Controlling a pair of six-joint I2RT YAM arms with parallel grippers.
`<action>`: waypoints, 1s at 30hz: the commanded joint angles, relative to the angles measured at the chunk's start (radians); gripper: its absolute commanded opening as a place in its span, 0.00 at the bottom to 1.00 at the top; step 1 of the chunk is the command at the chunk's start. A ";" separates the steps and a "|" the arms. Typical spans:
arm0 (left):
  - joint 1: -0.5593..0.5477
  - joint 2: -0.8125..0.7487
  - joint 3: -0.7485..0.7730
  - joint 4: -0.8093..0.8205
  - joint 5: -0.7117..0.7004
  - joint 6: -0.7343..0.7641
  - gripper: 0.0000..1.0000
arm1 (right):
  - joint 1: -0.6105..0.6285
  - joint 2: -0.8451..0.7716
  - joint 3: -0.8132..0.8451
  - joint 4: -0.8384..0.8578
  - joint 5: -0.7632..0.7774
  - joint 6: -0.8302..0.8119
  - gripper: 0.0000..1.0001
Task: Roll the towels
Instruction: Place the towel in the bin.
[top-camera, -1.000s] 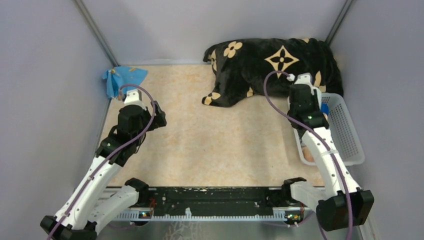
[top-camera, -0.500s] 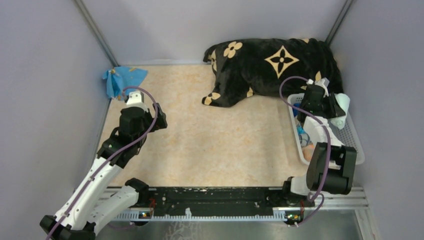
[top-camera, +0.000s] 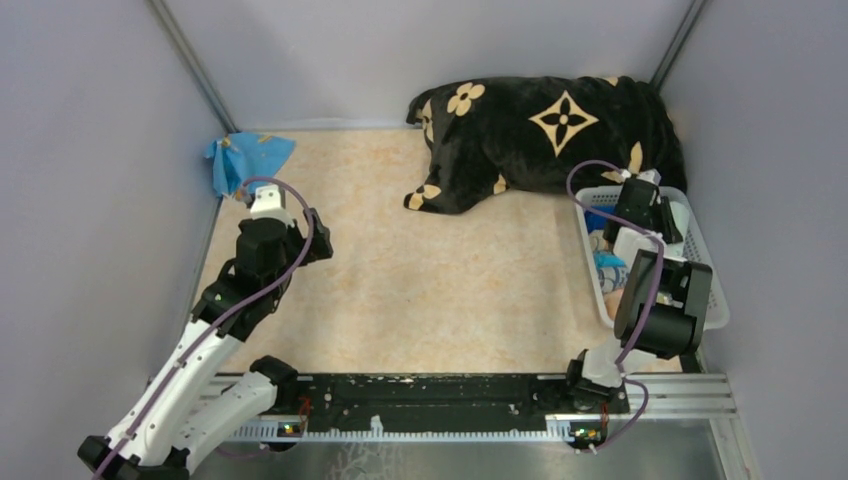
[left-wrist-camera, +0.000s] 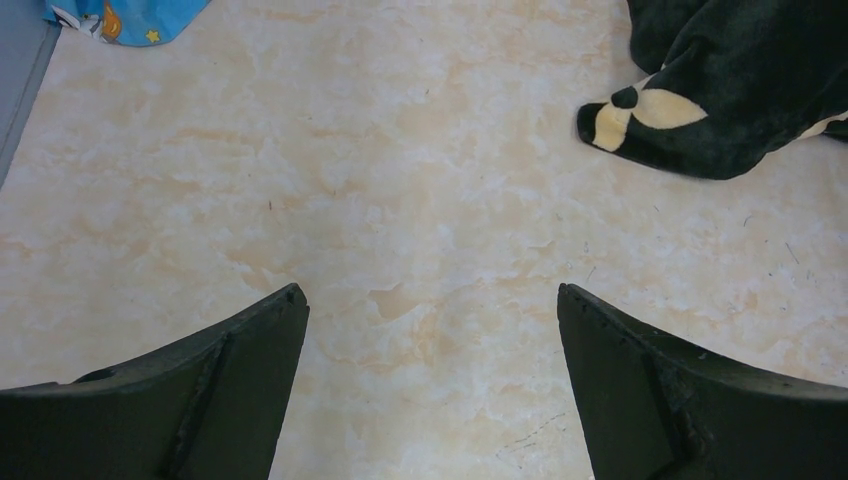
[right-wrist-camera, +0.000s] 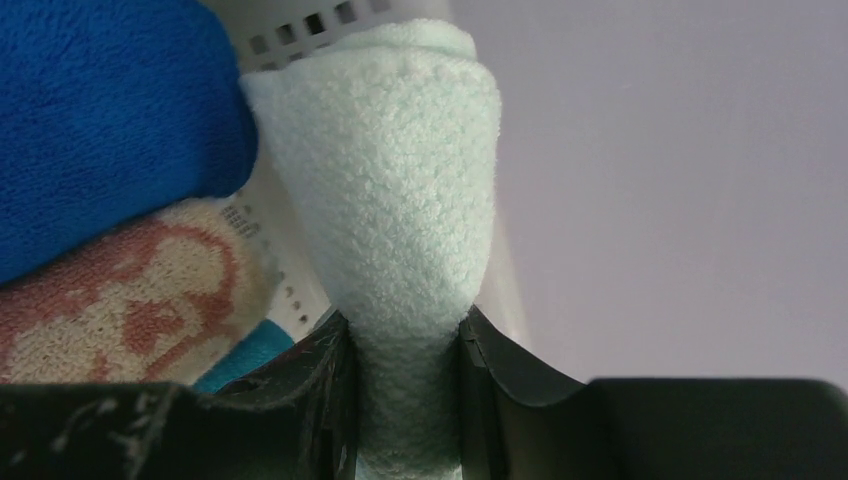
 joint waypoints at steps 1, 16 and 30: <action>-0.013 -0.030 -0.011 0.021 -0.018 0.017 1.00 | -0.066 0.022 0.021 -0.061 -0.216 0.121 0.00; -0.017 -0.052 -0.023 0.025 -0.028 0.022 1.00 | -0.167 0.224 0.180 -0.339 -0.821 0.074 0.00; -0.014 -0.015 -0.025 0.035 -0.030 0.034 1.00 | -0.168 0.191 0.186 -0.168 -0.578 0.007 0.25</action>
